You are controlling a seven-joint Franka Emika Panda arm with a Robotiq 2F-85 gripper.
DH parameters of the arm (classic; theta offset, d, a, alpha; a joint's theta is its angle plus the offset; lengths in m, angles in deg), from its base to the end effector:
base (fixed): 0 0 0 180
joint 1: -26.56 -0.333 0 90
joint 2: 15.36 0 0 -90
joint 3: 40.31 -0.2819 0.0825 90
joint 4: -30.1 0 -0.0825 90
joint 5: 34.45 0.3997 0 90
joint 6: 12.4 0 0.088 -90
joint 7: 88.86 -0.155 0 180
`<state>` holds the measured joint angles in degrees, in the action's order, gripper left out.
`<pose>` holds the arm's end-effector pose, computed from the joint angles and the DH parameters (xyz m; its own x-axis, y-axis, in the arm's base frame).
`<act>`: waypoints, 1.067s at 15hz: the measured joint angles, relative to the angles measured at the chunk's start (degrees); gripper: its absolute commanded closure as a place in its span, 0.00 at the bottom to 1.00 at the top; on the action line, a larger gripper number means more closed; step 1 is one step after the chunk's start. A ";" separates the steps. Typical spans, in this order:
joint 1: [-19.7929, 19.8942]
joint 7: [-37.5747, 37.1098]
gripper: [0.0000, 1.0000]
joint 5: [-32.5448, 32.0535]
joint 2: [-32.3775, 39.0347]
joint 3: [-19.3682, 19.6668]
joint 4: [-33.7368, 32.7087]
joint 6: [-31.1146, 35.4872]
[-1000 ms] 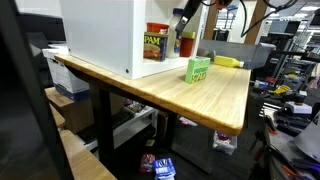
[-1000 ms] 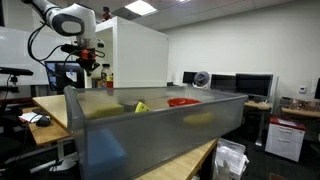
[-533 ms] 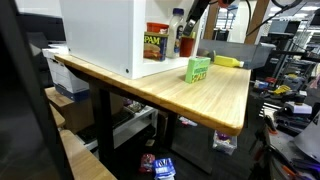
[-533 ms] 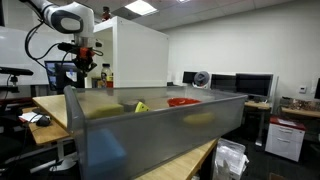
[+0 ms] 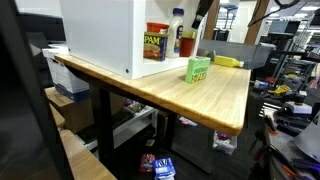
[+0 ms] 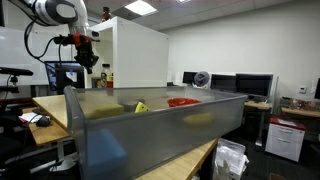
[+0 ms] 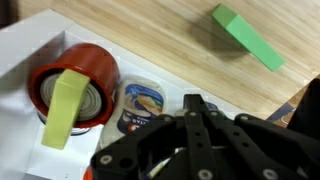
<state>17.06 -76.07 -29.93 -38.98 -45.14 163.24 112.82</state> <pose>0.4770 0.1282 0.4425 0.8720 0.4075 0.2713 0.4182 -0.9082 0.0200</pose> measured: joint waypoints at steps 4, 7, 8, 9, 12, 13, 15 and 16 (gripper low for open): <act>0.27 -4.06 1.00 -1.19 -2.74 -0.60 1.07 -3.71; 0.11 -4.09 1.00 -0.24 -5.35 -0.18 2.68 -5.47; 0.13 -4.09 1.00 -0.24 -6.35 0.04 3.18 -6.57; 0.22 -4.09 1.00 -0.29 -7.49 0.31 3.65 -7.93; 1.34 -5.15 1.00 -0.91 -11.66 1.06 4.96 -11.79; 2.02 -5.78 1.00 -0.98 -13.49 1.35 5.48 -13.11; 3.42 -6.96 1.00 -1.10 -16.87 1.86 6.52 -15.37; 4.10 -7.35 1.00 -1.13 -18.43 2.08 7.16 -16.21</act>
<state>21.16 -83.42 -31.06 -57.40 -43.06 170.40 96.60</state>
